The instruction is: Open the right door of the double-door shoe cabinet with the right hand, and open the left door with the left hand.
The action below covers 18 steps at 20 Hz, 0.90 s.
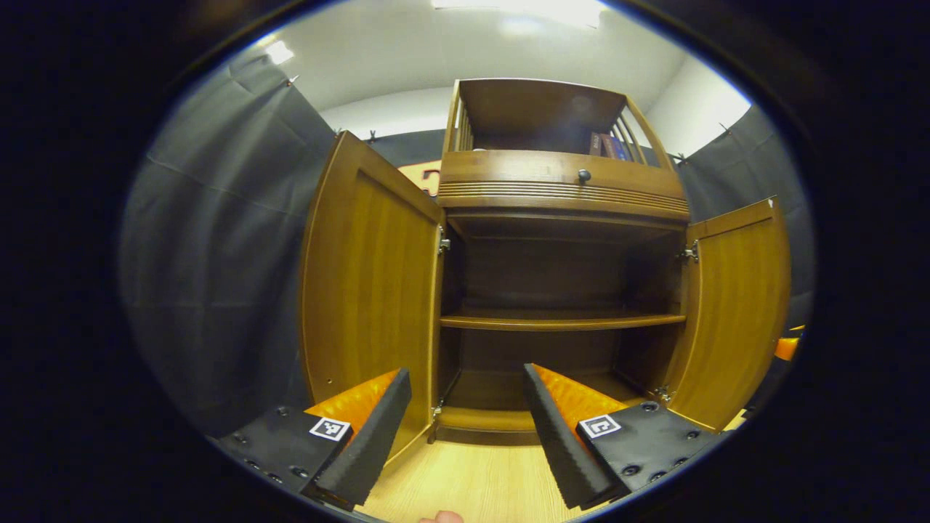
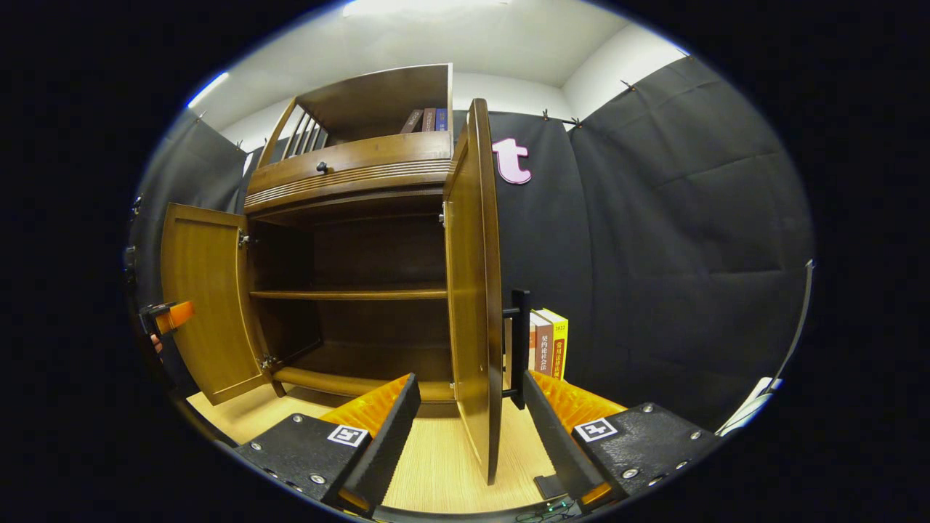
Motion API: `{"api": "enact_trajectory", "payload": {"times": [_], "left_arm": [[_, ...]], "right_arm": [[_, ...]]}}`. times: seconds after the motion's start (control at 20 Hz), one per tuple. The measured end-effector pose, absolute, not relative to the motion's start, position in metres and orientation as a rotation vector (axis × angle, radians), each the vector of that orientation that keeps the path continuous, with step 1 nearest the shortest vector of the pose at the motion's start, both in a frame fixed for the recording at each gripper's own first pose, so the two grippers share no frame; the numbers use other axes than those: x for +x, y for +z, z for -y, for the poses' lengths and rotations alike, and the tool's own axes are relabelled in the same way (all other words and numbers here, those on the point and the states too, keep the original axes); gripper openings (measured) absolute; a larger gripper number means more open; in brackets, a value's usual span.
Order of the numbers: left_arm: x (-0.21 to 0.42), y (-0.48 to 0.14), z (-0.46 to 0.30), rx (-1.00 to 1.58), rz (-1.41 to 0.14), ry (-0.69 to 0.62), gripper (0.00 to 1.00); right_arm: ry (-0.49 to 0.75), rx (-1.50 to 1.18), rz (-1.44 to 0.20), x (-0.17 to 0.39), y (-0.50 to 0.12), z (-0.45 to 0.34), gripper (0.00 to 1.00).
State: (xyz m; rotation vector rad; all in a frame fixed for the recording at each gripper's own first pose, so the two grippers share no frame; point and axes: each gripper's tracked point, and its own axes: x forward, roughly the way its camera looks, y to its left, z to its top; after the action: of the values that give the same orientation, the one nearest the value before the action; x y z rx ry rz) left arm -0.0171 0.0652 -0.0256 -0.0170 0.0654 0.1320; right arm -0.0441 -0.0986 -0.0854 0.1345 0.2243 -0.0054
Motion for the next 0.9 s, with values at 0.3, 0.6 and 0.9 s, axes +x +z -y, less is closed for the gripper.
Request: {"api": "enact_trajectory", "payload": {"times": [0.3,0.6,0.9], "left_arm": [[-0.029,-0.026,-0.08,0.012,-0.057,0.175,0.94],[-0.034,-0.021,-0.081,0.028,-0.04,0.168,0.94],[-0.034,-0.015,-0.08,0.046,-0.024,0.155,0.94]], "right_arm": [[0.02,0.132,-0.232,-0.042,-0.09,0.093,0.94],[0.032,0.136,-0.223,-0.041,-0.08,0.082,0.94],[0.033,0.136,-0.213,-0.042,-0.076,0.079,0.94]]}}
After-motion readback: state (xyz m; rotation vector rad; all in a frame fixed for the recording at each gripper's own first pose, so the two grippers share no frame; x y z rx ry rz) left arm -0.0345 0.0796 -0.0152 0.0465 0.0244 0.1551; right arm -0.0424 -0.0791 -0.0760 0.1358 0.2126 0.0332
